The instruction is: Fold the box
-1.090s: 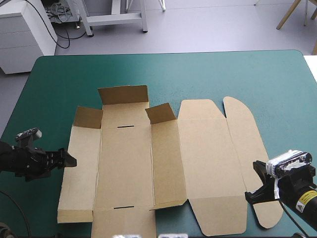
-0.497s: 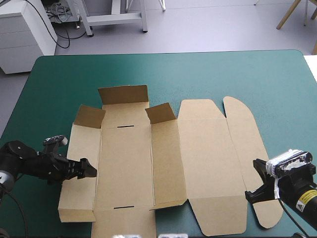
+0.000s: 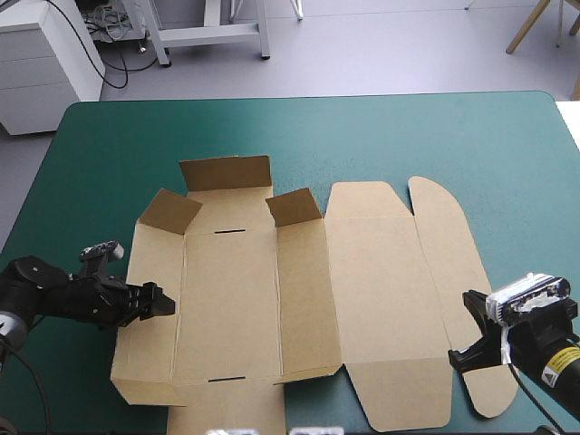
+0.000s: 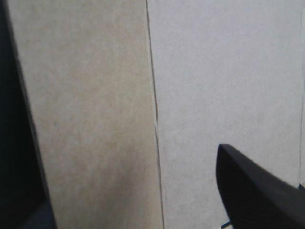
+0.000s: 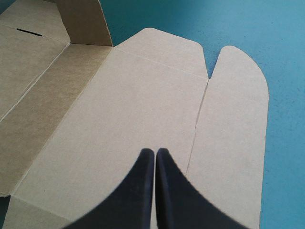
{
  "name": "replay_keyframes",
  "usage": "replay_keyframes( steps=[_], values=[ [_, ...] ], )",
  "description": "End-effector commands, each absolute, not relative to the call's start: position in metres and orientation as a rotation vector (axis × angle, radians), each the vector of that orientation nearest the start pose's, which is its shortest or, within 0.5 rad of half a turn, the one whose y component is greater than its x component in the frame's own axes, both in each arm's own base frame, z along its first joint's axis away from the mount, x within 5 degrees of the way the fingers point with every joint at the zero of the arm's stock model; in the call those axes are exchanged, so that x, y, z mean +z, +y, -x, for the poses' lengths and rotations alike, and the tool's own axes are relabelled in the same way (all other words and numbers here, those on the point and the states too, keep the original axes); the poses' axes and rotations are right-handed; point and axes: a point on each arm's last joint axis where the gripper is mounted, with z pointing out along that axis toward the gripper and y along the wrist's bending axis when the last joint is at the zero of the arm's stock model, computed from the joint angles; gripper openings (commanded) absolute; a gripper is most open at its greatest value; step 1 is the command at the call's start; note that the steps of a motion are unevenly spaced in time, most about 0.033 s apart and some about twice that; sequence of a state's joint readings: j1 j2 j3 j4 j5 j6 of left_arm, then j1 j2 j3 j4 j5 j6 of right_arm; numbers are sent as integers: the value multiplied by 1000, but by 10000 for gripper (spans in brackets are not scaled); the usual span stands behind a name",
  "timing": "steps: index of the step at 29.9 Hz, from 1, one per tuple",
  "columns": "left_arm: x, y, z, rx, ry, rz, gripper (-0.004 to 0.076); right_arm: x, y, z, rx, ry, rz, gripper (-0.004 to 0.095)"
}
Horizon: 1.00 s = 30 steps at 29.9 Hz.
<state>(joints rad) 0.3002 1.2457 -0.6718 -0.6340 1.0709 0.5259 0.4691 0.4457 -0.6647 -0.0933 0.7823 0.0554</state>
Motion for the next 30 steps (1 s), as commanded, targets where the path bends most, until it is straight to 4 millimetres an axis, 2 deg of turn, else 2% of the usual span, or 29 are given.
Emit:
replay_keyframes(
  steps=[1, 7, 10, 11, 18, 22, 26, 30],
  values=[
    [239, 4, -195, -808, 2753, 136, 412, 348, 29, -73, 219, 1903, 435, -4],
    [239, 3, -195, -831, 2761, 133, 190, 349, 30, -73, 220, 1900, 435, -4],
    [239, 3, -194, -833, 2765, 129, 20, 349, 30, -73, 220, 1900, 435, -4],
    [239, 3, -194, -832, 2766, 128, -8, 349, 30, -73, 220, 1900, 435, -4],
    [240, 5, -198, -789, 2749, 159, -10, 349, 30, -73, 220, 1900, 435, -4],
    [255, 8, -206, -742, 2707, 79, -10, 349, 30, -73, 221, 1898, 434, -4],
    [275, 16, -225, -674, 2684, -26, -10, 350, 30, -73, 225, 1889, 432, -4],
    [287, 24, -254, -594, 2720, -127, -10, 350, 30, -73, 227, 1890, 432, -4]
  ],
)
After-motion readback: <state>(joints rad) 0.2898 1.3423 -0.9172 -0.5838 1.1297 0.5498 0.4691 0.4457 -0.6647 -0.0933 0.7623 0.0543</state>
